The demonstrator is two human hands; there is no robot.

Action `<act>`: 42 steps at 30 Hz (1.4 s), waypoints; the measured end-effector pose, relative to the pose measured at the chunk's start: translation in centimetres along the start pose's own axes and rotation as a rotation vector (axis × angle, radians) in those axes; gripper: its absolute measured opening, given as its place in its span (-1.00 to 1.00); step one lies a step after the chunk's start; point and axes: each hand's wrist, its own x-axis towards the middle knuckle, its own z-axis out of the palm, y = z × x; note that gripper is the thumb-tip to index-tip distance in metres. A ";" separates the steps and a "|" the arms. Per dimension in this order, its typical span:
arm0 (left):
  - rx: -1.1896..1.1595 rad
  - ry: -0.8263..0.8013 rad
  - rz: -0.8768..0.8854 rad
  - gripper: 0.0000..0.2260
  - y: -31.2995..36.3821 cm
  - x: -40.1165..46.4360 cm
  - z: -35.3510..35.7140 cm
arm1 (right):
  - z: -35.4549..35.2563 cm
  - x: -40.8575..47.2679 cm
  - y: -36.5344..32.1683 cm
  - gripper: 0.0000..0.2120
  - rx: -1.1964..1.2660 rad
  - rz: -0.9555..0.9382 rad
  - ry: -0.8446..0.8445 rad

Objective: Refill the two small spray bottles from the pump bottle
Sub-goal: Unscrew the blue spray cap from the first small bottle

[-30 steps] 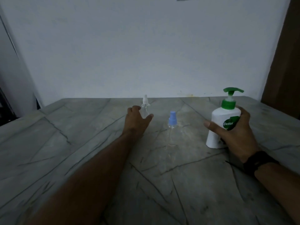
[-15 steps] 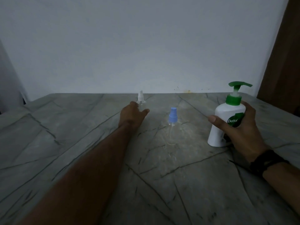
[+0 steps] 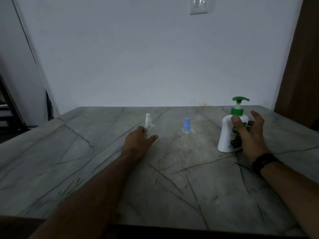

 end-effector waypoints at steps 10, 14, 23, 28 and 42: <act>-0.025 -0.014 -0.061 -0.46 0.3 -2.2 -1.8 | -1.9 -0.1 -4.0 -0.27 -0.049 -0.143 0.298; -0.127 0.042 -0.063 -0.16 0.4 -2.3 -1.8 | -0.5 -3.9 -8.8 -0.59 -0.101 -0.487 -0.007; -0.295 0.289 -0.077 -0.54 0.7 -2.4 -2.6 | 6.9 -6.7 -3.6 -0.02 -0.611 -0.108 -0.493; -0.364 0.376 -0.115 -0.62 0.4 -2.1 -2.8 | 8.9 -4.4 -1.7 -0.27 -0.712 -0.083 -0.527; -0.151 -0.040 0.440 -0.64 7.8 -2.8 1.9 | 10.6 -0.4 1.5 -0.69 -0.681 -0.098 -0.499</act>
